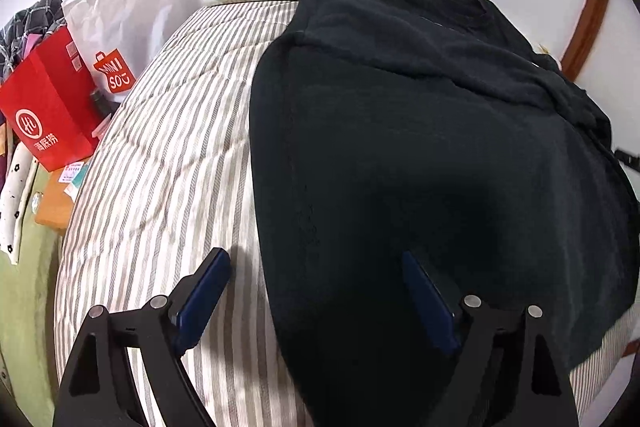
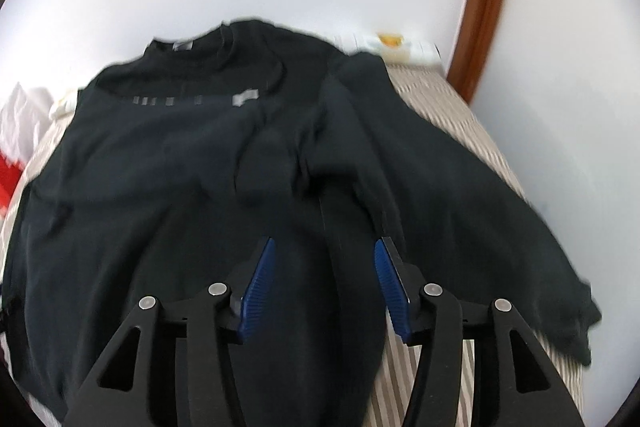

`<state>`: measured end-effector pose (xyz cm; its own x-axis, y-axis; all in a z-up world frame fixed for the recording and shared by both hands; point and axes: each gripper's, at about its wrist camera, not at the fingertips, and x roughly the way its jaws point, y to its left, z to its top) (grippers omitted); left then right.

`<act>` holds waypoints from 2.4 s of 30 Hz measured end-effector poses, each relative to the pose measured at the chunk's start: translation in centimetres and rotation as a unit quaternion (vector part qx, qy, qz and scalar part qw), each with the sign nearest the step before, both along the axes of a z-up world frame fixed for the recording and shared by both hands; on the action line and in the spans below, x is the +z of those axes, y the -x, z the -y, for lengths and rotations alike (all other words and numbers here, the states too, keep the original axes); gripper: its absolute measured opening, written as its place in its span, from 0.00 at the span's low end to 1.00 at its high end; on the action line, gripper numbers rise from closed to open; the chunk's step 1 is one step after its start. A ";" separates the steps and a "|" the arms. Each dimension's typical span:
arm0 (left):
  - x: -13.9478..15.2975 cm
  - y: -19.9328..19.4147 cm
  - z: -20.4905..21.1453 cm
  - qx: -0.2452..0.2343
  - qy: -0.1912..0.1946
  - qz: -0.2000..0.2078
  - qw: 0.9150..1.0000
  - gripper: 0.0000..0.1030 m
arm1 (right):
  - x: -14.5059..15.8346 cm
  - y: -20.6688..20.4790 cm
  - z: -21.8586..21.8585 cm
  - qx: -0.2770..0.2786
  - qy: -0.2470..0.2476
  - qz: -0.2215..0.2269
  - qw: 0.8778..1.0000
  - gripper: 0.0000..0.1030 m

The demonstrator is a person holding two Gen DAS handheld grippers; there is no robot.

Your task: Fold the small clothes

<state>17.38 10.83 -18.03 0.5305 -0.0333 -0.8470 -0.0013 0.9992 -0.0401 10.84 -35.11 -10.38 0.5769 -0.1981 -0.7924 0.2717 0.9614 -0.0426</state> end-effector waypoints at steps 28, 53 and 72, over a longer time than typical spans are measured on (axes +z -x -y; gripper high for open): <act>1.3 7.0 -0.2 -0.003 0.036 0.033 0.999 0.08 | -3.9 12.8 -0.9 -0.010 -0.091 0.028 0.995 0.06; 2.7 8.2 -0.6 -0.013 0.057 0.043 0.997 0.46 | 0.2 10.8 -1.8 0.005 -0.012 0.042 0.999 0.35; 3.8 -2.8 -1.8 0.052 0.026 0.039 0.998 0.47 | 2.1 -11.2 -12.4 0.145 -0.053 0.042 0.987 0.47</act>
<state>20.22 12.59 -14.26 0.5979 -0.0185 -0.8014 -0.0990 0.9904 -0.0967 21.99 -22.73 -8.33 0.6623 0.0666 -0.7463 -0.0166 0.9971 0.0743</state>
